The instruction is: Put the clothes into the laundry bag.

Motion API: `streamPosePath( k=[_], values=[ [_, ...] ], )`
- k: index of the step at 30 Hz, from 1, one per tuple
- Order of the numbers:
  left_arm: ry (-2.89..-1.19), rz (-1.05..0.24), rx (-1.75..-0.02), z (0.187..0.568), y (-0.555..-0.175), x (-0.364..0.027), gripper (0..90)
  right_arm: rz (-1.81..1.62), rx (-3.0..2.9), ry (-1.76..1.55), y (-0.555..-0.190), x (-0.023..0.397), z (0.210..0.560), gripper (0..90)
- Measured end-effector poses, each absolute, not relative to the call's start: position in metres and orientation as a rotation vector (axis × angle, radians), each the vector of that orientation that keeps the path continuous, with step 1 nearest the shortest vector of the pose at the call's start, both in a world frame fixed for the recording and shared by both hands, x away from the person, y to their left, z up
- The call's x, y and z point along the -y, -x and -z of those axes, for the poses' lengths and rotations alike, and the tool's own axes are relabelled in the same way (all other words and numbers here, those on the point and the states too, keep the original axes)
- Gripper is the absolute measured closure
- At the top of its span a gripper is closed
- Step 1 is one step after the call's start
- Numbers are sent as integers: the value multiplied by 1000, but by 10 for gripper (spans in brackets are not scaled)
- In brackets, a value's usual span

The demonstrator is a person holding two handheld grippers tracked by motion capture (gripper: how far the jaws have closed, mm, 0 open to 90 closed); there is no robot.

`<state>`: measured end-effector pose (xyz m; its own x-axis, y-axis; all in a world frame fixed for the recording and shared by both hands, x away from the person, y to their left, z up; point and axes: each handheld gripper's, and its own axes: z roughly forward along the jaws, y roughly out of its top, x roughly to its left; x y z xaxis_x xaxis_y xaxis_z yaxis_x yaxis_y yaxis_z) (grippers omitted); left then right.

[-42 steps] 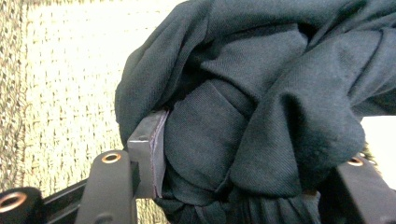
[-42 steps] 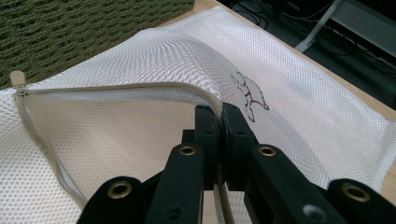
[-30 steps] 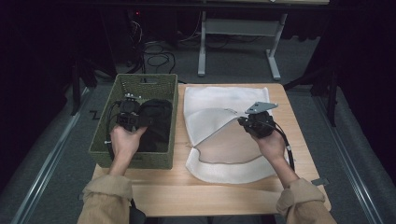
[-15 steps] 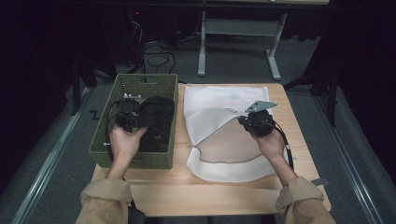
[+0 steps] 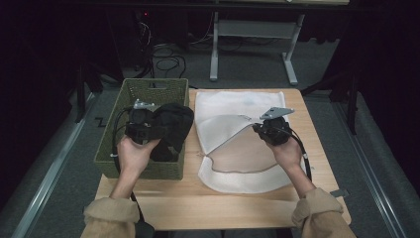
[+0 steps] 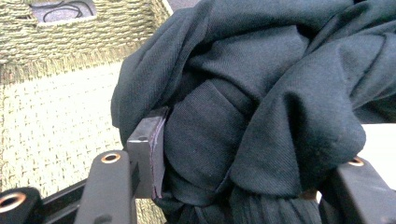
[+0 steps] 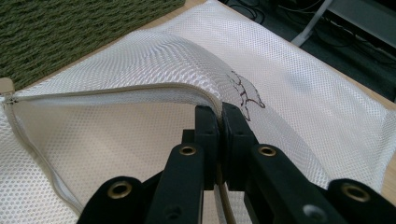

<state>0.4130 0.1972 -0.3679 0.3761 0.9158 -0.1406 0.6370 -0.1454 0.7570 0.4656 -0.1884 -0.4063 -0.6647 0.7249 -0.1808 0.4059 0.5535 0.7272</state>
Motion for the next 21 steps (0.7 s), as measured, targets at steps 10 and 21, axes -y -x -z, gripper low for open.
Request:
streamPosePath(
  k=[10,21],
  values=[
    [-1882,-455,-1247,359,-397,-186,420,-919,-2323,-921,-466,189,407,877],
    [-1899,-380,-1126,353,-387,-171,420,-917,-2324,-927,-466,189,407,877]
  ],
)
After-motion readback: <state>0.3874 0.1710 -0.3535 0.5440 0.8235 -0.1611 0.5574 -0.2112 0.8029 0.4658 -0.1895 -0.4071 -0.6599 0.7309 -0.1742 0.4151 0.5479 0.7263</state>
